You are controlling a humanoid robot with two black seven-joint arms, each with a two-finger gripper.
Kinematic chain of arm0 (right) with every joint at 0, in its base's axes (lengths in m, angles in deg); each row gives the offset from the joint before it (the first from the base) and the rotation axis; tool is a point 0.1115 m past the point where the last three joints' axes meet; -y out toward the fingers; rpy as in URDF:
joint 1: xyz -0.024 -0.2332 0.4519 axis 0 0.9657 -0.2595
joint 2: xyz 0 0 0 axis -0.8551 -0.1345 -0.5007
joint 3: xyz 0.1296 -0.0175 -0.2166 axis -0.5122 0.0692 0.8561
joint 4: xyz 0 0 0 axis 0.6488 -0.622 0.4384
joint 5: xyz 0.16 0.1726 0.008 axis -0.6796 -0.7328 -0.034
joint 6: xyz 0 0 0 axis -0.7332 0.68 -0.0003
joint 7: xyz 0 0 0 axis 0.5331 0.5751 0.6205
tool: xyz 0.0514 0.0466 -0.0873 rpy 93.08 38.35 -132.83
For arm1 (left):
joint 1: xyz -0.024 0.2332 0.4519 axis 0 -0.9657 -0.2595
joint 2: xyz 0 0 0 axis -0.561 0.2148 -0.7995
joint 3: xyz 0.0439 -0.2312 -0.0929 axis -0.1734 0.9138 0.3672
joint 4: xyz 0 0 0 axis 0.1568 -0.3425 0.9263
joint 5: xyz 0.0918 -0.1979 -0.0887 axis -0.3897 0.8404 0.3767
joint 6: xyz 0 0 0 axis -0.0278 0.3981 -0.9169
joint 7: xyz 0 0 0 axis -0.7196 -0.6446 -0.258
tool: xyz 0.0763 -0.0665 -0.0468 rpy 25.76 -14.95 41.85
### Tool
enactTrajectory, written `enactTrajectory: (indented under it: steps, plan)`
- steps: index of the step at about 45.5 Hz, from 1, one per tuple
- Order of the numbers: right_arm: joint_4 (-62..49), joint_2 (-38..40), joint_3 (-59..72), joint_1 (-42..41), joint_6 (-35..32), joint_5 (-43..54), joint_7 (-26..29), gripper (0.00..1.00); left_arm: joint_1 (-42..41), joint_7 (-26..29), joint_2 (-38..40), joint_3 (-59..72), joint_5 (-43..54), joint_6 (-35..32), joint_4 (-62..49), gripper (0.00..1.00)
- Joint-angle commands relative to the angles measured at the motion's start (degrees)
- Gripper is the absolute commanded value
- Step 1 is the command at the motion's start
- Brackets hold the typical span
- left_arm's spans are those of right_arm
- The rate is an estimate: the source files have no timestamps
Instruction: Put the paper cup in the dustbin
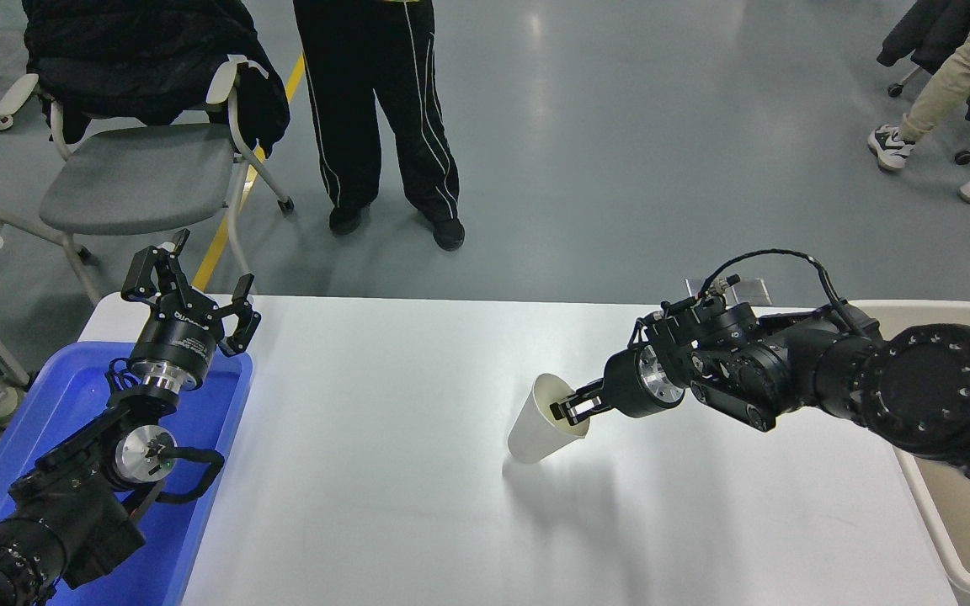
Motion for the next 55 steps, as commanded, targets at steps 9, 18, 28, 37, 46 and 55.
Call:
enactTrajectory:
  steps: [9, 18, 28, 37, 46, 55]
  plan:
    - [6.76, 7.67, -14.58, -4.88, -2.09, -4.82, -2.84, 0.0, 0.0, 0.0, 0.0, 0.0, 0.0, 0.0, 0.0, 1.0]
    - [6.94, 10.66, -18.36, -5.93, -3.5, -13.52, -2.84, 0.0, 0.0, 0.0, 0.0, 0.0, 0.0, 0.0, 0.0, 1.0]
    - [4.48, 12.6, -24.6, -5.41, -3.32, -20.21, -2.66, 0.0, 0.0, 0.0, 0.0, 0.0, 0.0, 0.0, 0.0, 1.0]
    - [-5.27, 13.13, -25.39, -3.48, -3.41, -25.74, -2.22, 0.0, 0.0, 0.0, 0.0, 0.0, 0.0, 0.0, 0.0, 1.0]
    - [-18.45, 13.13, -25.39, 0.22, -3.5, -30.23, -1.61, 0.0, 0.0, 0.0, 0.0, 0.0, 0.0, 0.0, 0.0, 1.0]
    - [-28.3, 13.22, -25.66, 4.26, -3.5, -34.27, 2.6, 0.0, 0.0, 0.0, 0.0, 0.0, 0.0, 0.0, 0.0, 1.0]
